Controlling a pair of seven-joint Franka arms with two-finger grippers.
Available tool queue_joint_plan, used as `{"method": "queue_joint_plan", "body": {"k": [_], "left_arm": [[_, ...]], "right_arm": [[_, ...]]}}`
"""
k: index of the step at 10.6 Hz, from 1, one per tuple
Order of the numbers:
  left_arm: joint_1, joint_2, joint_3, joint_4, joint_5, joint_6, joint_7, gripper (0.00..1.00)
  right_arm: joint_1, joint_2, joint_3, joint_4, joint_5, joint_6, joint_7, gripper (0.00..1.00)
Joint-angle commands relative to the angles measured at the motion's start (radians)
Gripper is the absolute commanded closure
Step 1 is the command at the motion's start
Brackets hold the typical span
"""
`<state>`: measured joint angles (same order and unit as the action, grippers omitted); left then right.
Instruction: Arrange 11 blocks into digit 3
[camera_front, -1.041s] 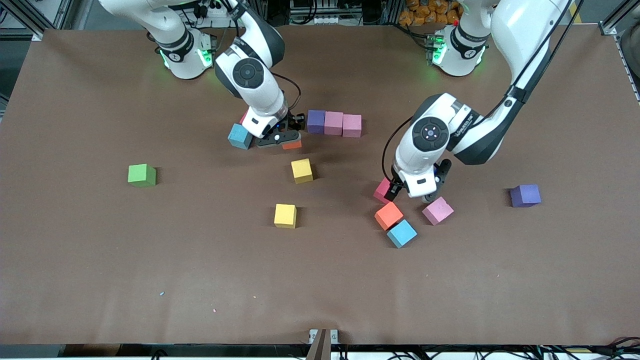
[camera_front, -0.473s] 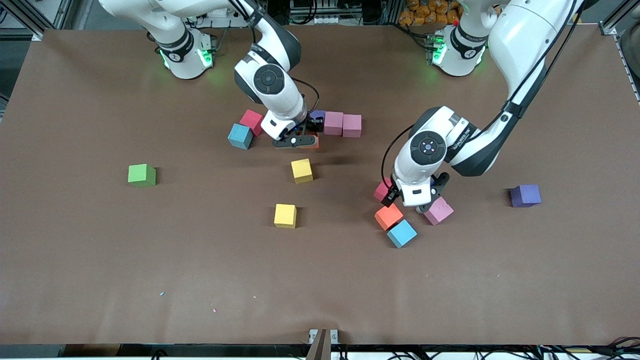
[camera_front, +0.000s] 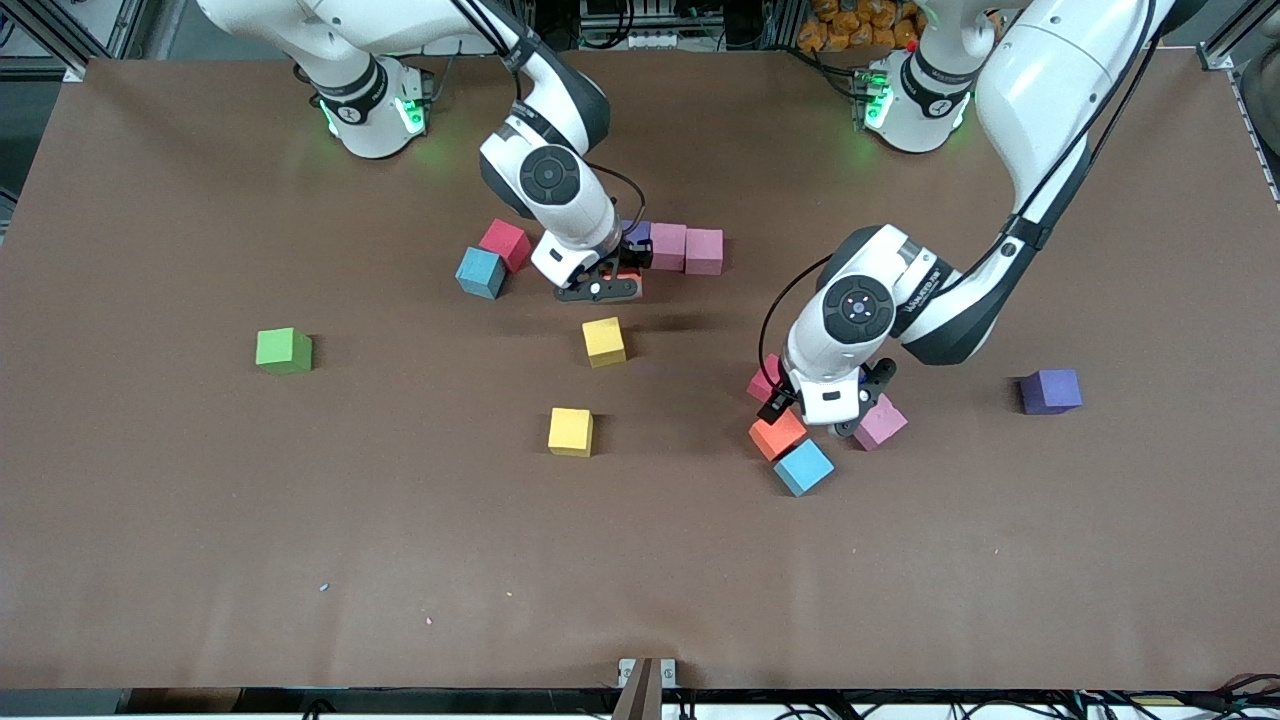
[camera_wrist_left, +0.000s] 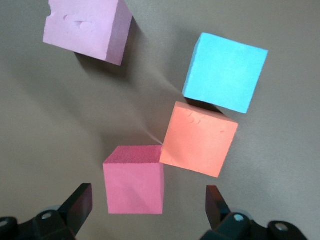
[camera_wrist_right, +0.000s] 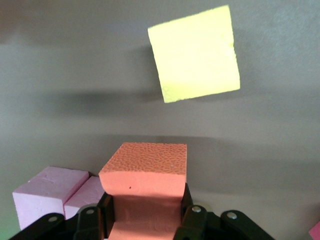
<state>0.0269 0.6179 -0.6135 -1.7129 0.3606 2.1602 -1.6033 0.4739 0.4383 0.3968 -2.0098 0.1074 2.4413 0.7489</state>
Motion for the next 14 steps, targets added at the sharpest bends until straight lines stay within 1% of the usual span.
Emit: {"method": "queue_joint_plan", "body": {"k": [1, 4, 8, 11, 12, 14], "left_arm": [[-0.001, 0.031, -0.003, 0.029, 0.026, -0.022, 0.048, 0.0], [-0.004, 0.045, -0.003, 0.019, 0.015, -0.023, 0.048, 0.0], [-0.004, 0.048, -0.002, -0.017, 0.011, -0.023, 0.028, 0.0], [-0.001, 0.055, -0.002, -0.033, 0.011, -0.023, 0.022, 0.0], [0.001, 0.057, -0.002, -0.034, 0.011, -0.023, 0.022, 0.0], [0.002, 0.069, -0.002, -0.042, 0.011, -0.023, 0.023, 0.0]], "right_arm": [[0.015, 0.022, -0.006, 0.025, 0.002, 0.005, 0.027, 1.0], [0.02, 0.033, -0.006, 0.023, -0.017, 0.028, 0.067, 1.0], [0.026, 0.043, -0.006, 0.016, -0.032, 0.058, 0.11, 1.0], [0.029, 0.042, -0.006, -0.007, -0.041, 0.094, 0.121, 1.0], [0.029, 0.043, -0.006, -0.012, -0.07, 0.094, 0.142, 1.0], [0.029, 0.048, -0.006, -0.018, -0.159, 0.093, 0.206, 1.0]]}}
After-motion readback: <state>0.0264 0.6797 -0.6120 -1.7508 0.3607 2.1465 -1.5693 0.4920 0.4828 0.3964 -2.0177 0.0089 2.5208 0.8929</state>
